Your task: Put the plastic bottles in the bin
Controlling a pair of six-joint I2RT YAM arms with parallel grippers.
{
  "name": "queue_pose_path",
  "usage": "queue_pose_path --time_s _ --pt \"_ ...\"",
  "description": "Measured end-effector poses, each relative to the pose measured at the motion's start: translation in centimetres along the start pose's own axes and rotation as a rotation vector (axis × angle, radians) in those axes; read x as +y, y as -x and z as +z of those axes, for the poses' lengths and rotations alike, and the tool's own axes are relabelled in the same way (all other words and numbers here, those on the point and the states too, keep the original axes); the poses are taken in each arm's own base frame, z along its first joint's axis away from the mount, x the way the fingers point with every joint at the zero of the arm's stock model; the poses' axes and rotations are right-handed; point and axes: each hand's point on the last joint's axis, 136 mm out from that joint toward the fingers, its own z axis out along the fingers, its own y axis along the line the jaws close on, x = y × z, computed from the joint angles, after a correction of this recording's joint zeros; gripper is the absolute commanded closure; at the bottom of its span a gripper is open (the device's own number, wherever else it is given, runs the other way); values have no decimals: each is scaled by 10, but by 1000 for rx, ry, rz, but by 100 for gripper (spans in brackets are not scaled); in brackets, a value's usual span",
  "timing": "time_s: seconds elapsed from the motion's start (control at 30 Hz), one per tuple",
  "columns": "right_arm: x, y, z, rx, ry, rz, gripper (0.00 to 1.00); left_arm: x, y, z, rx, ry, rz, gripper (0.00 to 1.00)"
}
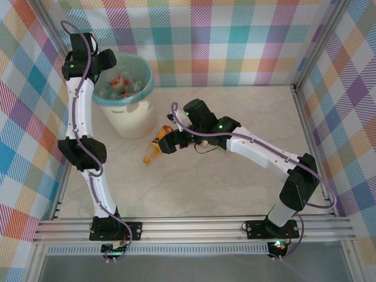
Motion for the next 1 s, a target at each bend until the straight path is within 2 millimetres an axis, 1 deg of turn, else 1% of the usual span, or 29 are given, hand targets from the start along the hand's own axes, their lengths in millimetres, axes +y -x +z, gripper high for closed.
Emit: queue_pose_path --time_s 0.07,0.17,0.23,0.27,0.43,0.53,0.67,0.83,1.0 --pt "-1 -1 1 9 -3 4 12 0 0 2 -2 -3 -1 51" --pt "-2 -2 2 16 -5 7 13 1 1 5 -12 -10 -2 51" --pt "-2 -2 2 16 -5 7 13 1 2 7 -17 -14 -4 60" --pt "-2 -2 2 17 -5 8 13 2 3 7 -19 -14 -6 62" --pt "-2 -3 2 22 -7 10 13 3 4 6 -47 -20 -19 70" --pt "-2 -4 2 29 -9 10 13 2 5 -2 -54 -23 -35 71" --pt "0 0 0 20 -7 6 13 -2 7 -7 -50 -47 -67 71" --pt "1 2 -1 16 -5 3 13 -13 21 -24 -83 -91 -89 71" --pt "1 2 -1 16 -5 3 13 -29 25 -40 -87 -147 -94 71"
